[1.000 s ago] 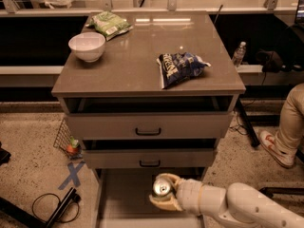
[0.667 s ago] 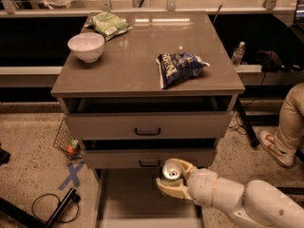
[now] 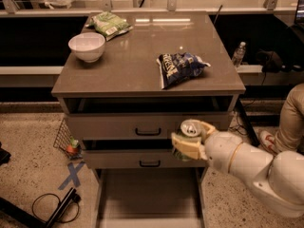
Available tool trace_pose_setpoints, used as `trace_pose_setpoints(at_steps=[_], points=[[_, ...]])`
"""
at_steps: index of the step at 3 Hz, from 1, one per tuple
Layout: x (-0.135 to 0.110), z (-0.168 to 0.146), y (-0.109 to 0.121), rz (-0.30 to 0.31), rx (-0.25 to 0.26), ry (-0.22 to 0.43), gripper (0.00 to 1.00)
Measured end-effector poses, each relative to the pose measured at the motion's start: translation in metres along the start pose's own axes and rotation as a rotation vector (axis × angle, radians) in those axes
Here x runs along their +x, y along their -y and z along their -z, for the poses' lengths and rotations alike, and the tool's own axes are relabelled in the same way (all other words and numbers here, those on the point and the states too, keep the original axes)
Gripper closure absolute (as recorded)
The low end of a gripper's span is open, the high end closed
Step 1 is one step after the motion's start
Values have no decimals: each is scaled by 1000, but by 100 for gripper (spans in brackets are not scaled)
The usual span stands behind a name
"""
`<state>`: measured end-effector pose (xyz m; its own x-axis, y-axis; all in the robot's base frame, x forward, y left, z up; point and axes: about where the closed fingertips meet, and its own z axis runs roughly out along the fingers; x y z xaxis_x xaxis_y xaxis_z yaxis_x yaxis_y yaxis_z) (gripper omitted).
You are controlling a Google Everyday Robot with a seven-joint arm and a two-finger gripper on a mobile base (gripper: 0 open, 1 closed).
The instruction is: Pick green can from bottom drawer and place on counter
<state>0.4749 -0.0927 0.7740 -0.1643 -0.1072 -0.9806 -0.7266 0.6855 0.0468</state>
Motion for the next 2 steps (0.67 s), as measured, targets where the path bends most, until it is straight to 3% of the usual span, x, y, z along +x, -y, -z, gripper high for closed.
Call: trace_pose_setpoints(at_steps=[1,2], points=[[-48,-8,37,-17,87,-30,100],[-90,-27,47,30,109,-87,100]])
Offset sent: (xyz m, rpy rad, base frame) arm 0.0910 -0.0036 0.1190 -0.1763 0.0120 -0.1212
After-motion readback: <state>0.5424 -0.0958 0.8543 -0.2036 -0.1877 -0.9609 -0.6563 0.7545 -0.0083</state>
